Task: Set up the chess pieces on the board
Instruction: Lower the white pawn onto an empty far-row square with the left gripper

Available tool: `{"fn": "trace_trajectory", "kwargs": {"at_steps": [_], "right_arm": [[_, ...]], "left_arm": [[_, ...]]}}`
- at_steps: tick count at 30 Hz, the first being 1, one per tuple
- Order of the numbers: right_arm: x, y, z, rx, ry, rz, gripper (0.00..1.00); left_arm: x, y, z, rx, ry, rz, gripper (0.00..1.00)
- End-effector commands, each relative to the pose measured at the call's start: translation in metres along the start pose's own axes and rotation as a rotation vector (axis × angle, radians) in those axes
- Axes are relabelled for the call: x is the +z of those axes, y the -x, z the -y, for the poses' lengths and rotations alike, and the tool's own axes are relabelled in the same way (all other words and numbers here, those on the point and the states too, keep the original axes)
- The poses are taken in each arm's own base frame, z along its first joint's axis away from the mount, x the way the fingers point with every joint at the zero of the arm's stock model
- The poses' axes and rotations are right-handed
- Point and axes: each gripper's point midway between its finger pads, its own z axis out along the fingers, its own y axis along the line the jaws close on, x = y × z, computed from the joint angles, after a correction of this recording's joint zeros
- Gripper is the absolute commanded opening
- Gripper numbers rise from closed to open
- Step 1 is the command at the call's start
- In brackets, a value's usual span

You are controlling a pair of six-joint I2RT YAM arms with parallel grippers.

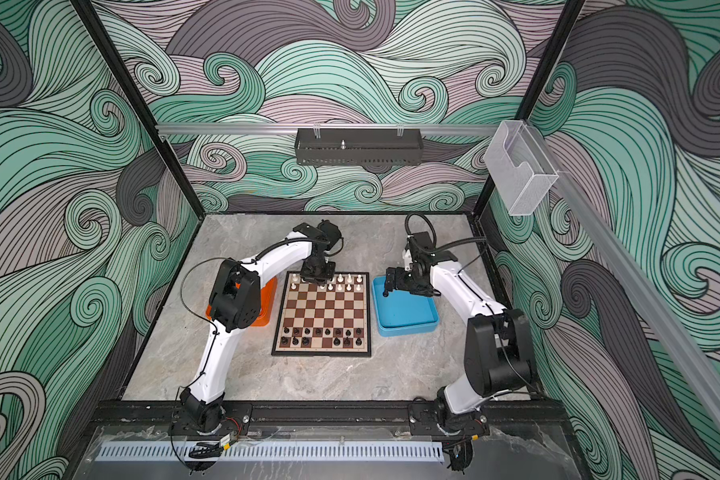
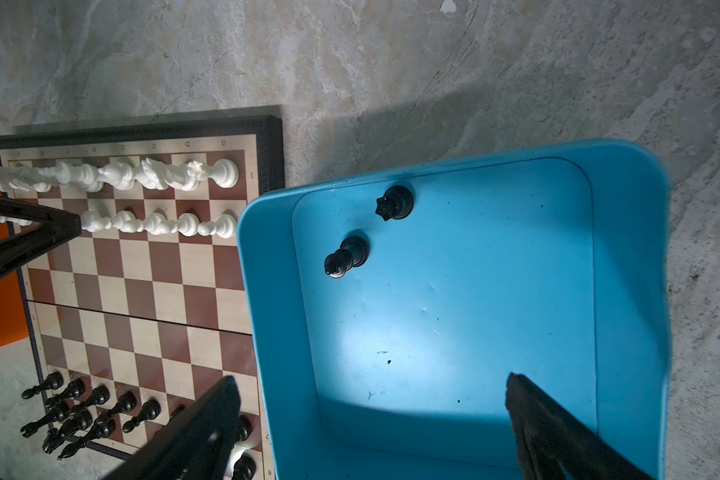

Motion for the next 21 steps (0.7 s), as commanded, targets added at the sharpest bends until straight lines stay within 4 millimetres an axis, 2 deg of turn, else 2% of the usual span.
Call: {"fn": "trace_trajectory", "kwargs": {"at_steps": [1,15,21], "right_arm": [[0.0005,-0.0008,0.0016,0.005,0.006,0.004,1.00],[0.0007,-0.0005,0.0017,0.006,0.007,0.004,1.00],[0.0012,-0.0006,0.0021,0.009,0.007,0.002,1.00]], "left_arm": [[0.0015,0.0034,-0.0003,0.000,0.025,0.004,0.13],[0.0060,0.0034,-0.0031,0.000,0.044,-0.005,0.13],[0.0080,0.0026,-0.0031,0.001,0.046,-0.011,0.17]]}}
